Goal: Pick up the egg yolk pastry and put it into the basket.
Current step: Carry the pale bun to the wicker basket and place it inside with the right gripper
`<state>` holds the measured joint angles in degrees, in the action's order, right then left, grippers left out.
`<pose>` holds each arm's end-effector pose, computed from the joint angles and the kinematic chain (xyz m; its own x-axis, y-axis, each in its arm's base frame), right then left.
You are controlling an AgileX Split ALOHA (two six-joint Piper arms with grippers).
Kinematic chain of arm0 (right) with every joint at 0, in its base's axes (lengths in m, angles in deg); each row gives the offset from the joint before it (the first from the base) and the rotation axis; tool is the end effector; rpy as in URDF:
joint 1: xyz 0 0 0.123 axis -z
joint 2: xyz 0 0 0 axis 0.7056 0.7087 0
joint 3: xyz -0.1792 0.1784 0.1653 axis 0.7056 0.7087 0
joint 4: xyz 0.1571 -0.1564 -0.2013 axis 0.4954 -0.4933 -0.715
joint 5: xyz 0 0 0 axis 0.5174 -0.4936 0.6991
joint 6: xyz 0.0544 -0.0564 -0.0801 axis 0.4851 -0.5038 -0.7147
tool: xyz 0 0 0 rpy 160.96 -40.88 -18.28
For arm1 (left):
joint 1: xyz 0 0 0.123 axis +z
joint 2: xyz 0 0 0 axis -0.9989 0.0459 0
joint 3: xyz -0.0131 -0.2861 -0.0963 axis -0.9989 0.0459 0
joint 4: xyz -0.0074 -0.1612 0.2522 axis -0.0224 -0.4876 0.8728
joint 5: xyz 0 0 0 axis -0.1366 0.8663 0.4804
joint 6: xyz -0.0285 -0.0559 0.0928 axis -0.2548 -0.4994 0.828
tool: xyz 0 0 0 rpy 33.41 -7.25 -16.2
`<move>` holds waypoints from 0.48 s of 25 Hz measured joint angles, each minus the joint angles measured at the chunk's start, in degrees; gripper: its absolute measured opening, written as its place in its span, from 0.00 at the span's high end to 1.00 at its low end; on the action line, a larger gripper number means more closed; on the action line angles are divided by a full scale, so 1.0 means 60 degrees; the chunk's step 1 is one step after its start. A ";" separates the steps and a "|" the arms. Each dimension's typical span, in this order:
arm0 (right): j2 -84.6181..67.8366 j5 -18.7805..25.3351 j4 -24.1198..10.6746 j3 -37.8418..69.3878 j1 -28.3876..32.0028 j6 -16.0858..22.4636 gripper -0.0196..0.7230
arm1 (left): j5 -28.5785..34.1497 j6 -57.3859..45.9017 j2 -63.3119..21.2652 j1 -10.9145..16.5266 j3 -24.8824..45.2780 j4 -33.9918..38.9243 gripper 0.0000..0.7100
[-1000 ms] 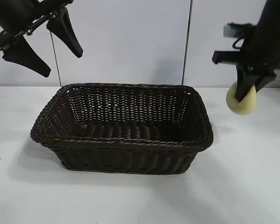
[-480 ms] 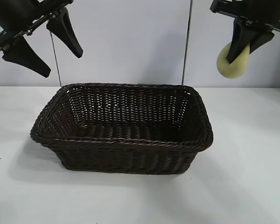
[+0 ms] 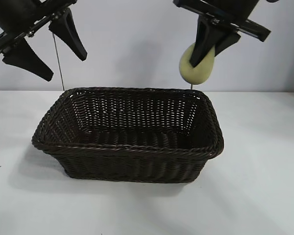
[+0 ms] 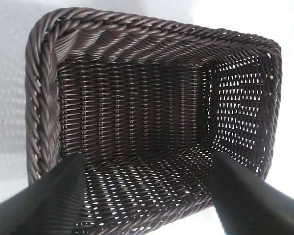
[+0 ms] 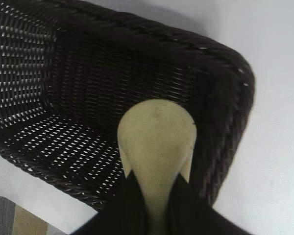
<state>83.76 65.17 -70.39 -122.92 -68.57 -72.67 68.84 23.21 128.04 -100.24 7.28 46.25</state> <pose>0.4203 0.2199 0.2757 -0.9084 -0.2753 -0.3146 -0.3726 0.8745 0.3106 0.4105 -0.1461 0.2506 -0.9609 -0.0255 -0.2757 0.1234 0.8520 -0.5088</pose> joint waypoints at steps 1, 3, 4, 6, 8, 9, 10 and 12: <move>0.0092 -0.0058 -0.0008 0.0000 -0.0091 0.0008 0.93 | 0.0000 0.0000 0.0000 0.0000 0.0000 0.0000 0.27; 0.0256 -0.0291 -0.0008 0.0000 -0.0227 0.0048 0.93 | 0.0000 0.0000 0.0000 0.0000 0.0000 0.0000 0.27; 0.0341 -0.0411 -0.0008 0.0000 -0.0283 0.0081 0.93 | 0.0000 0.0000 0.0000 0.0000 0.0000 0.0000 0.27; 0.0465 -0.0609 0.0006 0.0000 -0.0324 0.0181 0.93 | 0.0003 0.0000 0.0000 0.0000 0.0000 0.0000 0.27; 0.0591 -0.0731 -0.0005 0.0000 -0.0323 0.0263 0.93 | 0.0003 0.0000 0.0000 0.0000 0.0000 0.0000 0.27; 0.0668 -0.0731 -0.0004 0.0000 -0.0323 0.0263 0.93 | 0.0011 0.0000 0.0000 0.0000 0.0000 0.0000 0.27; 0.0759 -0.0731 -0.0014 0.0000 -0.0323 0.0263 0.93 | 0.0011 0.0000 0.0000 0.0000 0.0000 0.0000 0.27; 0.0969 -0.0731 -0.0014 0.0000 -0.0323 0.0332 0.93 | 0.0011 0.0000 0.0000 0.0000 0.0000 0.0000 0.27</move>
<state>89.57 60.78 -70.48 -122.92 -70.51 -70.68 68.91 23.21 128.04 -100.24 7.28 46.25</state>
